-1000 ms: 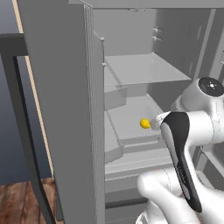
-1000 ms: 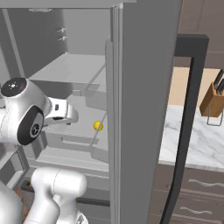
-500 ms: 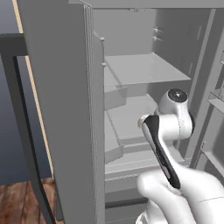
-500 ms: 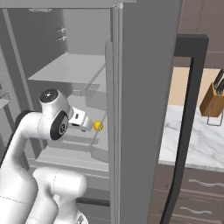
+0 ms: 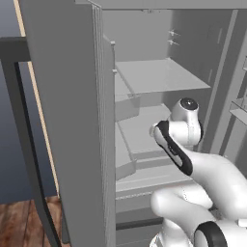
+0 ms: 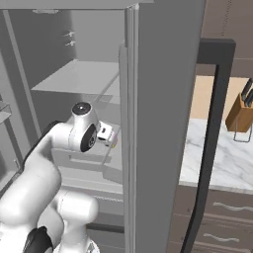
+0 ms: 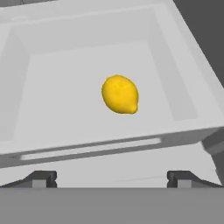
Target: Grab the garlic and lemon from the fridge, place them in the blender, close the lid, and turn on the blender to create a marinade.
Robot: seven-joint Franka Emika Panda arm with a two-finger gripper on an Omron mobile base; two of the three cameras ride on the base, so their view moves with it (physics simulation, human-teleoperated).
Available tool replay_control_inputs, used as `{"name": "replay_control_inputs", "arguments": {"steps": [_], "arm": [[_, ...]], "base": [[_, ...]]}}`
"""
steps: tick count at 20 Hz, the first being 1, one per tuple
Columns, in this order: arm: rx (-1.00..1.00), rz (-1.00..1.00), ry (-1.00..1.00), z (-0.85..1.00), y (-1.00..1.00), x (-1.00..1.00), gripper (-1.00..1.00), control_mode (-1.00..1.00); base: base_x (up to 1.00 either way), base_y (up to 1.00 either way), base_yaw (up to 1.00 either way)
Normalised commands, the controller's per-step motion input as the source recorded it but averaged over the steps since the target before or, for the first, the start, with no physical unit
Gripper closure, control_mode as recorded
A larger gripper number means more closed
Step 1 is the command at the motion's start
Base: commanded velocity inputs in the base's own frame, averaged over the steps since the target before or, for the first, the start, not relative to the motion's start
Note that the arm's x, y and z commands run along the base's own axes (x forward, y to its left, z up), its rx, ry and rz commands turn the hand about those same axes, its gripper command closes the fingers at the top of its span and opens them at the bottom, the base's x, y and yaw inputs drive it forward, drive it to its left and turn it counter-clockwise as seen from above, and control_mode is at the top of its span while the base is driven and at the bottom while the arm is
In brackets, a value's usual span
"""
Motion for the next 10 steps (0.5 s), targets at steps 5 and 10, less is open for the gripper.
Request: {"name": "replay_control_inputs", "arguments": {"steps": [5, 10], "arm": [[0.00, 0.00, 0.00, -0.41, 0.00, 0.42, -1.00, -1.00], [-0.02, 0.00, 0.00, -0.53, 0.00, 0.41, -1.00, -1.00]], "base": [[0.00, 0.00, 0.00], [0.00, 0.00, 0.00]]}}
